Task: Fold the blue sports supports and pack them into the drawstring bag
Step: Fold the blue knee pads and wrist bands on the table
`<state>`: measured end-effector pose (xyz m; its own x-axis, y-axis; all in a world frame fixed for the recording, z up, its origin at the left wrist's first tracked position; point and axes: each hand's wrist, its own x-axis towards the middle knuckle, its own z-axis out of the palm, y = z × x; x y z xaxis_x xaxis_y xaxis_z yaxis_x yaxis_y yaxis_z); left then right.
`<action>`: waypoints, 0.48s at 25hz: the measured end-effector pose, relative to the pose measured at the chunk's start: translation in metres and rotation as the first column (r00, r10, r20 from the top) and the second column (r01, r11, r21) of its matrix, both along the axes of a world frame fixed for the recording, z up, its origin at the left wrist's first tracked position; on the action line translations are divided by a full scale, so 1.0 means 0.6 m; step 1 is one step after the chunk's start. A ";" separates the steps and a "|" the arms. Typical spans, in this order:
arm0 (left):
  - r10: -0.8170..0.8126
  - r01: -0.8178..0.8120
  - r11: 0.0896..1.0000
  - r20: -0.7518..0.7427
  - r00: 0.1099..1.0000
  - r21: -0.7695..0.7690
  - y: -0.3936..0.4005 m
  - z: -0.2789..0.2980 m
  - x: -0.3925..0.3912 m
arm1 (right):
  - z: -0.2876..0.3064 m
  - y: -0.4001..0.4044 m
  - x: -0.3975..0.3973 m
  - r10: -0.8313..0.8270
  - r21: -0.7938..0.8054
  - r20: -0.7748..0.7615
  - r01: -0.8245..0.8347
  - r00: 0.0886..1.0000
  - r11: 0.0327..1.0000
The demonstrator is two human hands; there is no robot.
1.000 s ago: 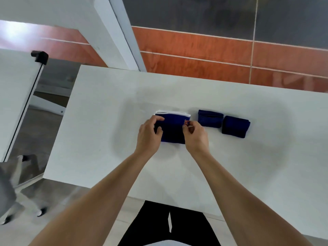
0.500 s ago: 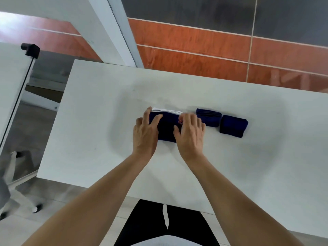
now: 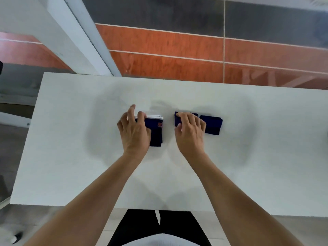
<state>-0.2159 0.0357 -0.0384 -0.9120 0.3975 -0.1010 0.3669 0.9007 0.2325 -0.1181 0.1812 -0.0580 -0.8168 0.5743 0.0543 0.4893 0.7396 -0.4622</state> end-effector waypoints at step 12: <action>-0.495 0.530 0.841 0.239 0.835 -0.110 0.161 -0.060 0.039 | -0.014 0.143 0.093 -0.091 -0.066 0.576 0.158 0.812 0.985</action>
